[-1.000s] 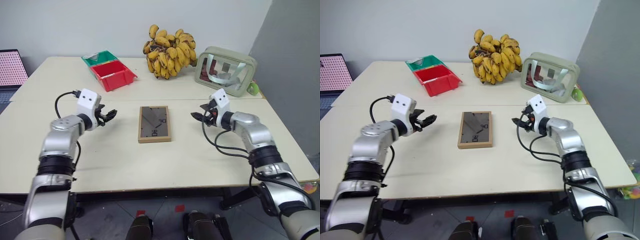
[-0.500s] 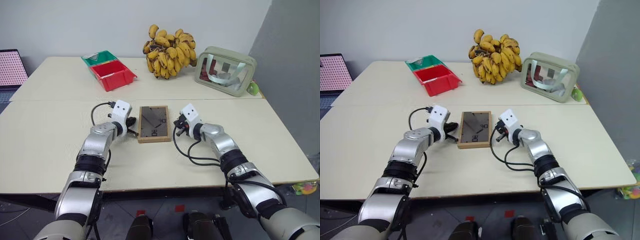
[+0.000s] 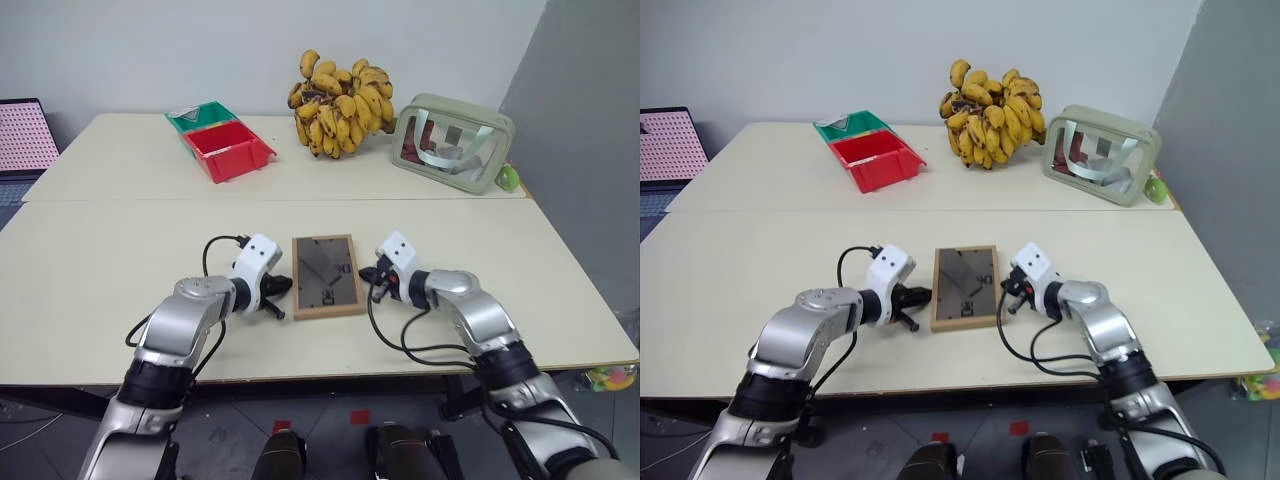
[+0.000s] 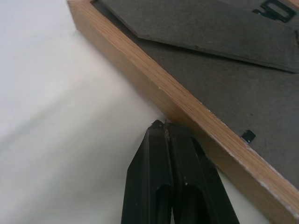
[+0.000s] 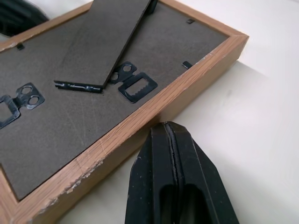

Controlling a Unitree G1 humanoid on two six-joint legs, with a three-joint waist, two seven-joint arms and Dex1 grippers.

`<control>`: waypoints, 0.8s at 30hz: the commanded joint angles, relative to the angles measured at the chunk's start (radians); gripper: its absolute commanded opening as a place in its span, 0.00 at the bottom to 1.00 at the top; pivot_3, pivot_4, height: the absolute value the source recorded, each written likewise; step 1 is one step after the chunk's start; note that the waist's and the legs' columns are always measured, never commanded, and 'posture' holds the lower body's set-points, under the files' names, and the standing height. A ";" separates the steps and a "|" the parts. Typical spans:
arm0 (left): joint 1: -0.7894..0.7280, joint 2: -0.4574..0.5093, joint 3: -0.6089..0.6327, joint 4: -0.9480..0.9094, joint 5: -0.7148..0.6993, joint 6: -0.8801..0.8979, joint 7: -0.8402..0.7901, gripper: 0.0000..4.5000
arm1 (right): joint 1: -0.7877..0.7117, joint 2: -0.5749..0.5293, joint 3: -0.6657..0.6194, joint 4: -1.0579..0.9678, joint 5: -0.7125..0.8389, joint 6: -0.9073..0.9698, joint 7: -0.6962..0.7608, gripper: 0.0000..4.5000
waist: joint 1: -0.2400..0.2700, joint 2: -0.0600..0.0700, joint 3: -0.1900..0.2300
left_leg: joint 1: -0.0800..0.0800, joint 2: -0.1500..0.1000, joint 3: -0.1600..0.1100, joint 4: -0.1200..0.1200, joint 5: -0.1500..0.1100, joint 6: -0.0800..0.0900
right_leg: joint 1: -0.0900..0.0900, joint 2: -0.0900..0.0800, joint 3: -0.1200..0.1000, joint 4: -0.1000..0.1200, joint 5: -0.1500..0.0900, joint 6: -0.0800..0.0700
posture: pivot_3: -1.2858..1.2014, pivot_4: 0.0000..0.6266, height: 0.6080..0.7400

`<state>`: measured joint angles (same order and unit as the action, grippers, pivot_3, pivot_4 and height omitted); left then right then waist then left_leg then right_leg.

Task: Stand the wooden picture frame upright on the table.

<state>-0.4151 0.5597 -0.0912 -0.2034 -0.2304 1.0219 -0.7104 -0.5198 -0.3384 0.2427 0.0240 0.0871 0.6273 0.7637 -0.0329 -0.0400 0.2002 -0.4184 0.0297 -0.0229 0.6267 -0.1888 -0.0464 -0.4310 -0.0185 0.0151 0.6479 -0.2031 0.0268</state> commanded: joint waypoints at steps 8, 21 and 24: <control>0.065 0.234 0.108 -0.064 -0.158 -0.015 -0.180 0.05 | 0.023 -0.217 -0.025 0.013 -0.067 -0.121 0.004 0.00 | 0.000 0.000 0.000 | 0.003 0.000 0.000 0.002 0.000 0.000 | 0.002 -0.001 0.000 -0.005 -0.001 -0.001 | 0.52 0.24 1.00; -0.051 -0.054 0.447 0.249 -0.474 0.572 -0.083 0.61 | 0.019 -0.093 0.031 0.079 -0.076 -0.178 -0.017 0.00 | -0.001 -0.001 0.000 | 0.002 0.000 -0.002 0.000 0.000 0.000 | 0.004 0.000 -0.002 -0.003 -0.001 0.000 | 0.52 0.24 1.00; -0.027 -0.108 0.459 0.287 -0.471 0.553 -0.053 0.73 | 0.030 -0.052 0.050 0.049 -0.073 -0.154 -0.024 0.00 | -0.015 0.000 -0.001 | 0.007 0.000 -0.001 0.000 0.000 0.000 | 0.007 0.000 -0.002 -0.003 -0.001 -0.001 | 0.52 0.24 1.00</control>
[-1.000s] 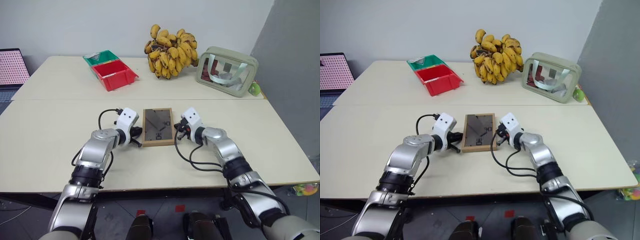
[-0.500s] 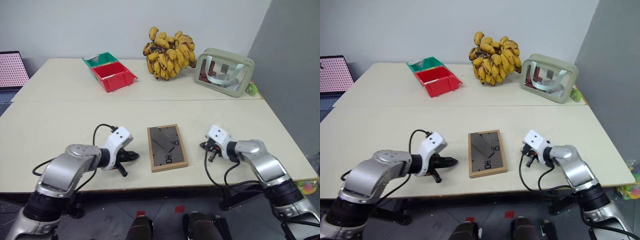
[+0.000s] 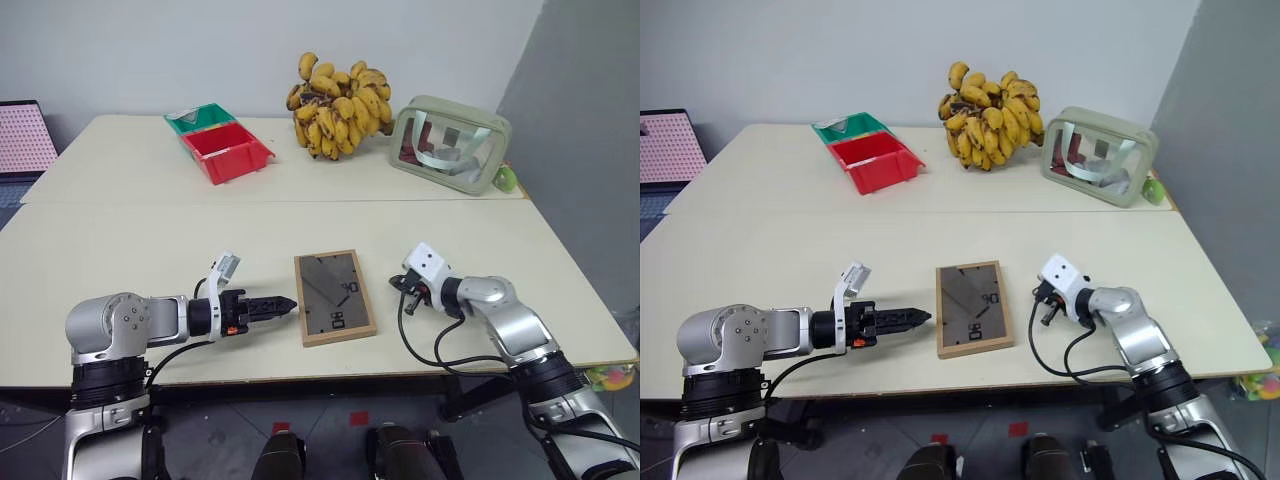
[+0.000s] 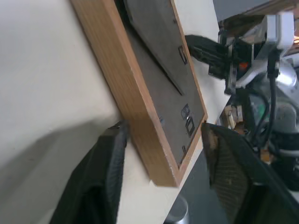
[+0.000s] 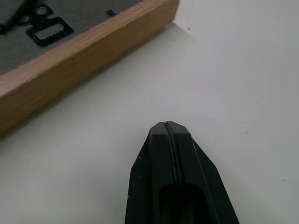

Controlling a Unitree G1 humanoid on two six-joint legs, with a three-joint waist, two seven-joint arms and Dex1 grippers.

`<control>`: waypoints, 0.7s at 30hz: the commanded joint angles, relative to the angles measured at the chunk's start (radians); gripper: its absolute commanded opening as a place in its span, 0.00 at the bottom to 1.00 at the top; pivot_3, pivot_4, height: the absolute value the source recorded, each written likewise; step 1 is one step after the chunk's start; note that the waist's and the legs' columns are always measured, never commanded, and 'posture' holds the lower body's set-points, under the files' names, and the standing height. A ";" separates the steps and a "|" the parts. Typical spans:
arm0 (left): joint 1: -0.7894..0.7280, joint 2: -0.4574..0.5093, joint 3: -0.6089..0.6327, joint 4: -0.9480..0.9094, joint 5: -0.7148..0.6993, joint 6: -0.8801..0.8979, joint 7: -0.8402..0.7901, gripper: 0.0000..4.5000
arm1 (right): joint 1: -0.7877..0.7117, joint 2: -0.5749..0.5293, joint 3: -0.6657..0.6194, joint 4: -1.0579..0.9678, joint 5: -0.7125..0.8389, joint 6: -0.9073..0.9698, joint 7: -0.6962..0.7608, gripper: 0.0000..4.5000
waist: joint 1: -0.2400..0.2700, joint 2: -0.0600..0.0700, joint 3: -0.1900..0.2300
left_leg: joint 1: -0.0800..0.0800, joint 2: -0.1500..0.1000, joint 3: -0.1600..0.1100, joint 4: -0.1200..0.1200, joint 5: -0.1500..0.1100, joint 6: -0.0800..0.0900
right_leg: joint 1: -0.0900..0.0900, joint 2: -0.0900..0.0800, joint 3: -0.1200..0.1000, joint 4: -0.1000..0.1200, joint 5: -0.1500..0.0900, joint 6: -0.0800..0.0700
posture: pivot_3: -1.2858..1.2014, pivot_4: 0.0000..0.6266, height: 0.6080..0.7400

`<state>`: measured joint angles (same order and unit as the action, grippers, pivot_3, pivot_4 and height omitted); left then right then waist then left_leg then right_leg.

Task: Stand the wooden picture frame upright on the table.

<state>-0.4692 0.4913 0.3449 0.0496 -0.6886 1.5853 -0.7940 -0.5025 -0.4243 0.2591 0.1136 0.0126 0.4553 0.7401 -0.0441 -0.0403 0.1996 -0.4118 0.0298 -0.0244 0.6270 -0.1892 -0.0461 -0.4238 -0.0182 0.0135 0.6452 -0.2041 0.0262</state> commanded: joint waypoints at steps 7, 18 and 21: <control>0.062 -0.162 -0.026 0.042 -0.018 -0.066 0.088 1.00 | 0.023 0.139 0.087 -0.081 -0.003 0.067 -0.040 0.00 | -0.007 0.005 -0.004 | 0.008 0.000 -0.001 0.000 0.000 0.000 | 0.008 -0.001 0.000 0.000 0.000 0.000 | 0.52 0.24 1.00; 0.070 -0.194 0.014 -0.024 -0.079 -0.034 0.133 0.92 | 0.039 0.096 0.057 -0.053 -0.016 0.060 -0.040 0.00 | 0.003 0.009 -0.009 | 0.011 -0.003 0.000 0.001 -0.005 -0.004 | 0.015 -0.008 0.000 -0.020 0.000 0.000 | 0.52 0.24 1.00; 0.073 -0.174 0.051 -0.059 -0.133 0.021 0.122 0.81 | 0.051 0.066 0.045 -0.037 -0.022 0.037 -0.044 0.00 | 0.004 0.009 -0.009 | 0.010 -0.003 0.001 0.000 -0.004 -0.001 | 0.015 -0.007 -0.001 -0.020 0.000 0.000 | 0.52 0.24 1.00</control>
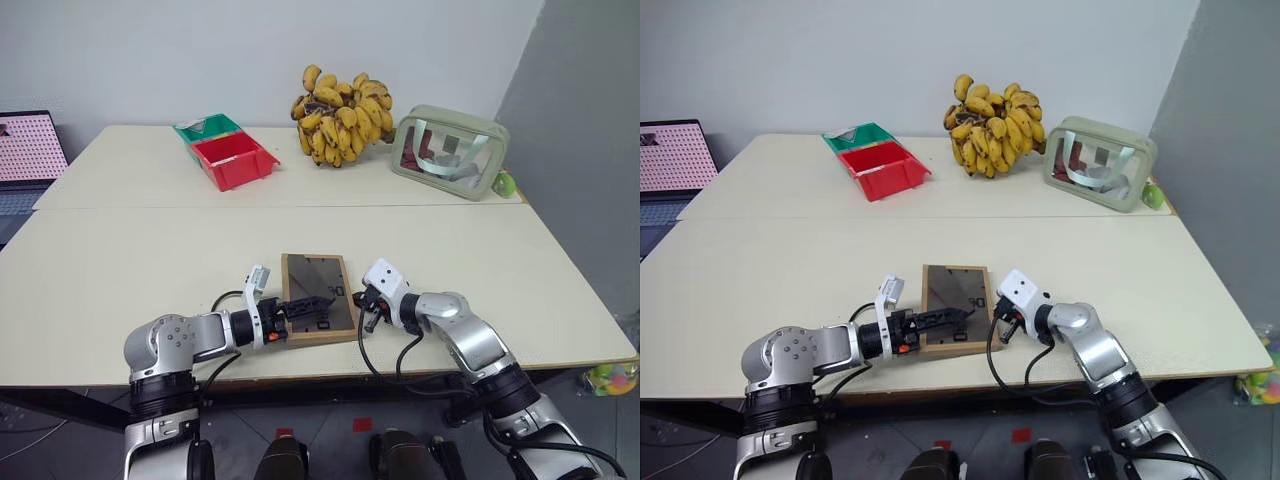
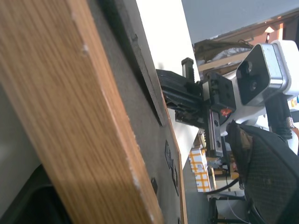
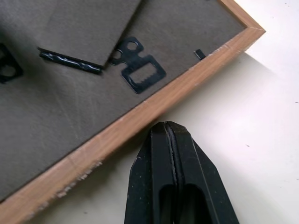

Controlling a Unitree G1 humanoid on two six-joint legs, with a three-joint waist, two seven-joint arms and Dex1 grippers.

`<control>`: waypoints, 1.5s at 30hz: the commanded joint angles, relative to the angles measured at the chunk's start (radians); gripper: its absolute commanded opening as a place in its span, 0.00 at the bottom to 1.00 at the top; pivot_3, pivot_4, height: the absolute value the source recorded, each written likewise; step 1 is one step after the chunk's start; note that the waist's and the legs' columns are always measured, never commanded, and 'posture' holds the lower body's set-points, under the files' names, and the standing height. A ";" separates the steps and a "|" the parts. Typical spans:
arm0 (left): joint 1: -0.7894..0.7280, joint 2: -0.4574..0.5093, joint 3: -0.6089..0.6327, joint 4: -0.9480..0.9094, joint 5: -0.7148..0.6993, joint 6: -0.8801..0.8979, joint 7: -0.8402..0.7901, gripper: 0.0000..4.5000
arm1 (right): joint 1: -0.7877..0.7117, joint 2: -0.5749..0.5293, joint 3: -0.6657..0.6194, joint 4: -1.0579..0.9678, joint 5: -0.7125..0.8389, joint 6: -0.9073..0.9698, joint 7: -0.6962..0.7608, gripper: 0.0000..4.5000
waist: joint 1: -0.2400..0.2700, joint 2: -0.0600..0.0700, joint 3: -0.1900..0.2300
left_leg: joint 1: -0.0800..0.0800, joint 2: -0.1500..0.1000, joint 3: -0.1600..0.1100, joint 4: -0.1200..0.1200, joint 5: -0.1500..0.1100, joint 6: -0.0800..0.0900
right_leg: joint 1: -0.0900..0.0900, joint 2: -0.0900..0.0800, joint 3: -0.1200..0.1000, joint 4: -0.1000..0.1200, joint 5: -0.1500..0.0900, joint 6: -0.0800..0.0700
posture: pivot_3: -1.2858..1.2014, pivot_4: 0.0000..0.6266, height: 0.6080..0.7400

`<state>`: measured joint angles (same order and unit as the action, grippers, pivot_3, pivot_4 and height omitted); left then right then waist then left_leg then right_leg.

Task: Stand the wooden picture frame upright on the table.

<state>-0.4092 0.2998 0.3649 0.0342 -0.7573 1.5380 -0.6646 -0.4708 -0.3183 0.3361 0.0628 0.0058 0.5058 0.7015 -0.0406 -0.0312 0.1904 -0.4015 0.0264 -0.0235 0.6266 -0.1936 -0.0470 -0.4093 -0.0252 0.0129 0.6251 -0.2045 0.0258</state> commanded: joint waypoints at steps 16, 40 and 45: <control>-0.029 -0.008 0.070 -0.078 -0.195 0.066 0.128 0.28 | -0.082 -0.110 -0.180 -0.108 0.164 0.123 0.093 0.00 | 0.011 -0.001 0.002 | -0.009 0.002 -0.002 -0.004 0.000 0.002 | -0.008 0.004 -0.002 0.003 0.000 0.000 | 0.52 0.24 1.00; -0.121 0.226 -0.152 -0.164 -0.180 -0.201 -0.070 0.28 | -0.425 -0.046 -0.210 -0.158 0.544 0.509 0.236 0.89 | 0.009 -0.001 0.003 | -0.017 0.003 -0.001 -0.010 0.000 0.003 | -0.016 0.007 -0.001 0.004 0.000 0.001 | 0.52 0.24 1.00; -0.089 0.231 -0.160 -0.182 -0.180 -0.207 -0.064 0.28 | -0.319 -0.065 -0.250 -0.258 0.636 0.551 0.258 0.89 | 0.009 -0.001 0.003 | -0.017 0.003 -0.001 -0.011 0.000 0.003 | -0.016 0.007 -0.001 0.004 0.000 0.001 | 0.52 0.24 1.00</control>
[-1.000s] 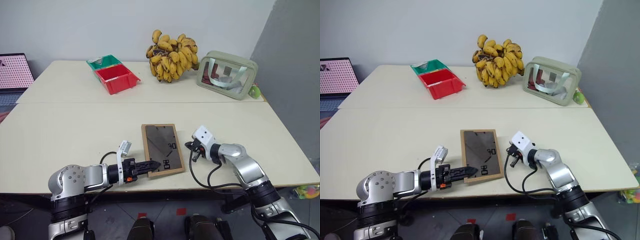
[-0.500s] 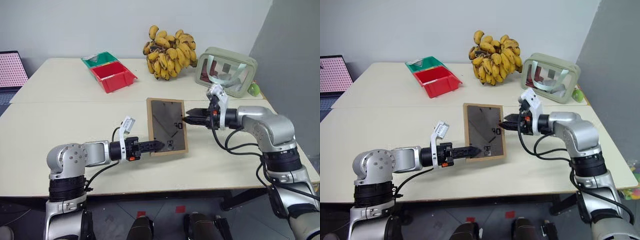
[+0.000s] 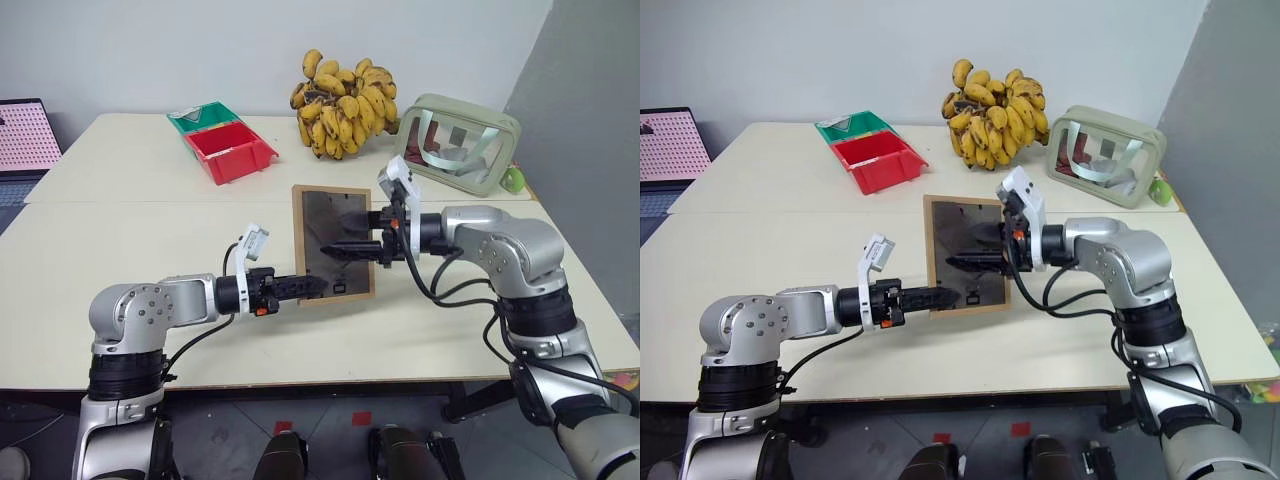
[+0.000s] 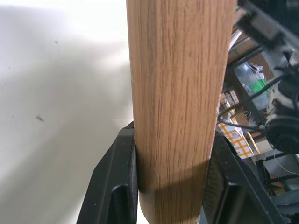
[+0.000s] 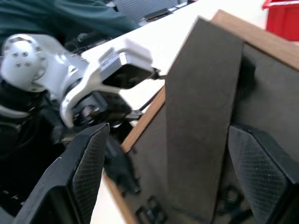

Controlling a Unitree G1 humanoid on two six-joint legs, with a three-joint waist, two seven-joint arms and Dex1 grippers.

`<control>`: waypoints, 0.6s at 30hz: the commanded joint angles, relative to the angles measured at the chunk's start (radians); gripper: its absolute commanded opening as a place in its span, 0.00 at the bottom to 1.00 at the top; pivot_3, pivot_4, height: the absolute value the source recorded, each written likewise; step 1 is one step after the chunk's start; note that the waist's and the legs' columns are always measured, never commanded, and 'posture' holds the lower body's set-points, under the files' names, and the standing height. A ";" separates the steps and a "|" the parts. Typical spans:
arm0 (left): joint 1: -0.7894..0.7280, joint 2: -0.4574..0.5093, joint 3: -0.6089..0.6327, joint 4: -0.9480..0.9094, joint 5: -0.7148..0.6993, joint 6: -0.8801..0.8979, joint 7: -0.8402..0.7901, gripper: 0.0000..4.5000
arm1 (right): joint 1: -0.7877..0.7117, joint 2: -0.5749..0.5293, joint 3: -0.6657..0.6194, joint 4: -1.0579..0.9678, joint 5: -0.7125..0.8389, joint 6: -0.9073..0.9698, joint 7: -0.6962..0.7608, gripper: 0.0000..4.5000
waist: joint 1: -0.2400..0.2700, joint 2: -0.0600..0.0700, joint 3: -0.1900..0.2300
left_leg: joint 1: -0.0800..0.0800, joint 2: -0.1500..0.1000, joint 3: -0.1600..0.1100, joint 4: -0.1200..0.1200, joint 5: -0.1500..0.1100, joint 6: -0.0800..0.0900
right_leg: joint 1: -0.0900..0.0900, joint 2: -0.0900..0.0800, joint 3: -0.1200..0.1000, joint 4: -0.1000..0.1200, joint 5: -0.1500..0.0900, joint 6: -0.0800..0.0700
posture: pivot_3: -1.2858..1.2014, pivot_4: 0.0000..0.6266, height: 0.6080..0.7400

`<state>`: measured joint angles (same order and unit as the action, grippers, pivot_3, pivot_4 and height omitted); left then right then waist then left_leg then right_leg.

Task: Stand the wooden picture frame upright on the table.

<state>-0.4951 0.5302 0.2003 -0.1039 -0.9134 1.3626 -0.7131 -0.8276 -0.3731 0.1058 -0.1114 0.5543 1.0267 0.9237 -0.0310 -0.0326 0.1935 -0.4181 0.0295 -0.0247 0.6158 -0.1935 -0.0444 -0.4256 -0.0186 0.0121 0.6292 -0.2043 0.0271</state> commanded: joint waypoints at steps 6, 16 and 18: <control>0.006 -0.031 0.075 -0.034 -0.112 0.058 0.024 0.28 | 0.082 -0.134 -0.116 -0.106 0.153 0.055 0.066 0.89 | 0.000 0.000 0.000 | 0.000 0.000 0.000 0.001 0.000 0.000 | 0.000 0.000 0.000 0.000 0.000 -0.001 | 0.52 0.24 1.00; 0.006 -0.016 0.150 0.087 -0.429 0.252 0.204 0.28 | 0.373 -0.394 -0.060 0.117 -0.472 -1.343 0.083 0.89 | -0.004 -0.002 0.001 | 0.000 -0.001 0.001 0.001 0.000 0.000 | 0.001 -0.001 0.000 -0.001 -0.002 0.002 | 0.52 0.24 1.00; -0.016 -0.002 0.136 0.180 -0.581 0.252 0.279 0.28 | 0.353 -0.392 -0.053 0.307 -0.663 -1.840 -0.043 0.89 | -0.013 -0.002 0.001 | 0.002 -0.001 0.003 0.001 0.000 0.000 | 0.001 -0.001 0.003 -0.001 -0.001 0.003 | 0.52 0.24 1.00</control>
<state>-0.4747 0.5112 0.3295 0.0087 -1.2985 1.6099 -0.4958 -0.4444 -0.7565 0.0593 0.0427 0.0870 -0.2735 1.0029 -0.0443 -0.0344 0.1950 -0.4160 0.0290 -0.0210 0.6174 -0.1937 -0.0442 -0.4249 -0.0192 0.0150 0.6294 -0.2055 0.0297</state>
